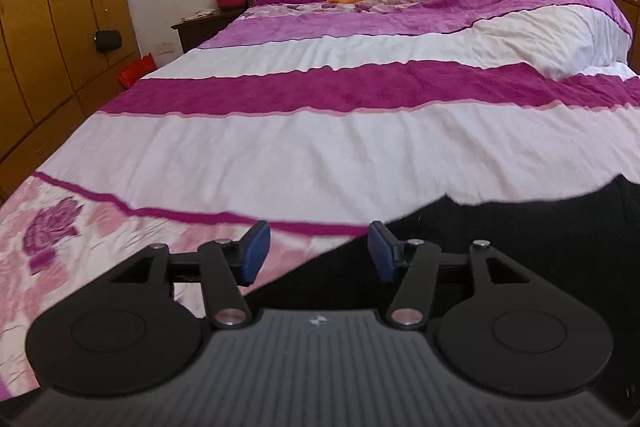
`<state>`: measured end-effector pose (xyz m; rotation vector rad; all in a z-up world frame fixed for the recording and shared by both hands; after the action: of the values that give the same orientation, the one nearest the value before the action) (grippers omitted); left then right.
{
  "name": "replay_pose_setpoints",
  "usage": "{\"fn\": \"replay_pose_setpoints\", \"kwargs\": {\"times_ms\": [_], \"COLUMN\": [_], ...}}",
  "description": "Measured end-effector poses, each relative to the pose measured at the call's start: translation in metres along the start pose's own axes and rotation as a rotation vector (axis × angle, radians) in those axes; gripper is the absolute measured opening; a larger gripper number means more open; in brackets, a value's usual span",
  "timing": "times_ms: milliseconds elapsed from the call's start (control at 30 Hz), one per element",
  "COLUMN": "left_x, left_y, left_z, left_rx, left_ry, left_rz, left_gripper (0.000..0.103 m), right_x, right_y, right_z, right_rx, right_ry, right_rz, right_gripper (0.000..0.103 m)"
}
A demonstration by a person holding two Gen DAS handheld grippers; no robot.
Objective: Fold small clothes
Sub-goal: 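Move the left gripper to the other sleeve and close on it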
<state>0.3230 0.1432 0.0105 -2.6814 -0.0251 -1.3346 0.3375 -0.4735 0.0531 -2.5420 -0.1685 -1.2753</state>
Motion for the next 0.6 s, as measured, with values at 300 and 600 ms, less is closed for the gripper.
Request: {"fn": "replay_pose_setpoints", "kwargs": {"times_ms": [300, 600], "left_x": [-0.03, -0.065], "left_y": [-0.043, -0.078], "left_z": [-0.081, -0.14], "left_rx": [0.06, 0.107], "left_ry": [-0.014, -0.024], "left_rz": [-0.03, -0.03], "left_gripper": [0.065, 0.067], "right_x": [-0.019, -0.043], "right_y": [-0.035, -0.06], "right_z": [-0.05, -0.086], "right_rx": [0.055, 0.079], "right_ry": [-0.016, -0.031], "right_rz": [-0.009, -0.015], "right_gripper": [0.051, 0.052]}}
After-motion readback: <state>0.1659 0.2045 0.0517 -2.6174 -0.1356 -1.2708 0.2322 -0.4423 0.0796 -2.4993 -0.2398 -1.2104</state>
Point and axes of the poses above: each gripper's, at about its wrist camera, not at the fingertips, and z roughly the way its jaws point, y to its right, x to its top, the point moved 10 cm from there along z, roughly the way its jaws point, and after that the axes turned 1 degree about x, right-handed, at the moved point
